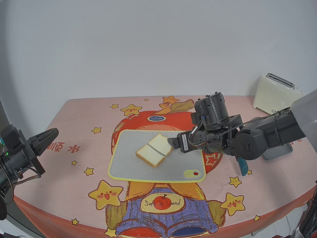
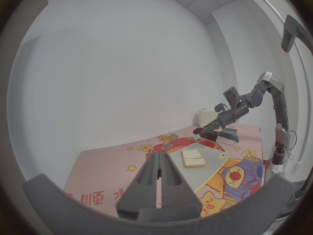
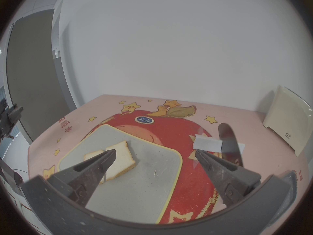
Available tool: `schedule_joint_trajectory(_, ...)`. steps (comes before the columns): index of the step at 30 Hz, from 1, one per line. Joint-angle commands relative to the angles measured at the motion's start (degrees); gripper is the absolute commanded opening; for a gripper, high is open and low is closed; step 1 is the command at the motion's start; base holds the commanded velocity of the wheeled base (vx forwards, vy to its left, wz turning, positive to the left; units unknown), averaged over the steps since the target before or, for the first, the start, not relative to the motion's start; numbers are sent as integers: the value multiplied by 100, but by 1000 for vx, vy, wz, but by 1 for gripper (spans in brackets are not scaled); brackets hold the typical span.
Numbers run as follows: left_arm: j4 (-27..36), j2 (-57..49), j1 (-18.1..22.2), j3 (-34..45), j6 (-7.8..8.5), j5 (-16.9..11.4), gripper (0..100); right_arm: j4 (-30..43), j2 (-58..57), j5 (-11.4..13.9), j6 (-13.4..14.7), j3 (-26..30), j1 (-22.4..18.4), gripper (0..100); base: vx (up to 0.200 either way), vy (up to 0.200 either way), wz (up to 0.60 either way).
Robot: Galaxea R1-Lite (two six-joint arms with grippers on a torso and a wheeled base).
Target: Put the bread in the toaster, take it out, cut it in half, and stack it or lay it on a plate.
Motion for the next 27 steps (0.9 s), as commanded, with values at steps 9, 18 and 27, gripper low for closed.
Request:
schedule_joint_trajectory(9, 6, -74, -7, -5, 0, -9, 0, -54, 144, -2, -1, -35, 5, 100, 0, 0, 0)
schedule_joint_trajectory(18, 6, -74, -7, 4, 0, 0, 0, -37, 135, -11, 8, 9, 5, 100, 0, 0, 0)
schedule_joint_trajectory(27, 6, -74, -7, -5, 0, 0, 0, -63, 126, -2, 8, 9, 40, 0, 0, 0, 0)
